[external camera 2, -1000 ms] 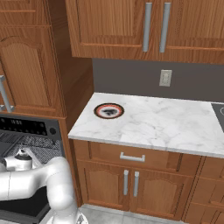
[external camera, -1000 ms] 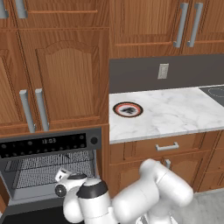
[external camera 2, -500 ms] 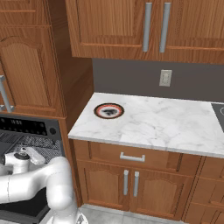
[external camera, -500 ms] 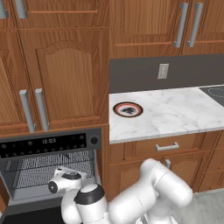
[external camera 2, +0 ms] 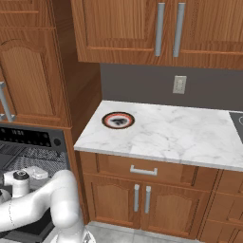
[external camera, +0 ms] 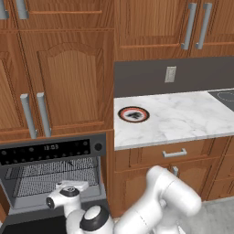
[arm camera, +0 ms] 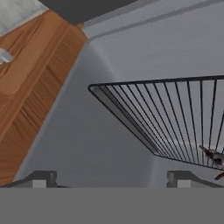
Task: Take the fish from the oven and place it on the plate on the counter.
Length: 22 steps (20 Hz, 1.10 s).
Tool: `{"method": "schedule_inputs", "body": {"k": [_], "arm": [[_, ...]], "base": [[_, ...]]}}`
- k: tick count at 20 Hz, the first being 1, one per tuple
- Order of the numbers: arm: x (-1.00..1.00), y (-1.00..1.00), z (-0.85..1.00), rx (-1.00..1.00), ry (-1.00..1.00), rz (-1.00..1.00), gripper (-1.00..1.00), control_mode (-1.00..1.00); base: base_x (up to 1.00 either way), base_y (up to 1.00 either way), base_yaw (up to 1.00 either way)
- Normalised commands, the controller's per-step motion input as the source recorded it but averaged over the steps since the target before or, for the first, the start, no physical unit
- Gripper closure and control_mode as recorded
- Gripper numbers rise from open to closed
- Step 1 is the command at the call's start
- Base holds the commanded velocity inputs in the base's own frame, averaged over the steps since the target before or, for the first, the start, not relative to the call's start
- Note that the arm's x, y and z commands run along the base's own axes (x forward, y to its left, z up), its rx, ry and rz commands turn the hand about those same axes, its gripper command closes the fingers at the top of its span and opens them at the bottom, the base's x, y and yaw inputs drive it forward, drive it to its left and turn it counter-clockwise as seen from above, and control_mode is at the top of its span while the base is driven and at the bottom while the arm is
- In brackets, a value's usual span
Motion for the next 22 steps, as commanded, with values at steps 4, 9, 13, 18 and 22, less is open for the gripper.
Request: {"method": "schedule_inputs", "body": {"k": [4, 9, 13, 18, 22], "arm": [[0.00, 0.00, -0.16, -0.15, 0.03, 0.09, -1.00, -1.00], [0.00, 0.00, -0.10, -0.08, 0.03, 0.13, -1.00, -1.00], [0.00, 0.00, -0.13, -0.04, 0.04, 0.14, -1.00, -1.00], [0.06, 0.00, -0.29, 0.00, 0.11, 0.13, -1.00, -1.00], [0.31, 0.00, -0.33, 0.00, 0.20, 0.12, -1.00, -1.00]], "base": [[0.00, 0.00, 0.00], [0.00, 0.00, 0.00], [0.00, 0.00, 0.00], [0.00, 0.00, 0.00], [0.00, 0.00, 0.00]]}}
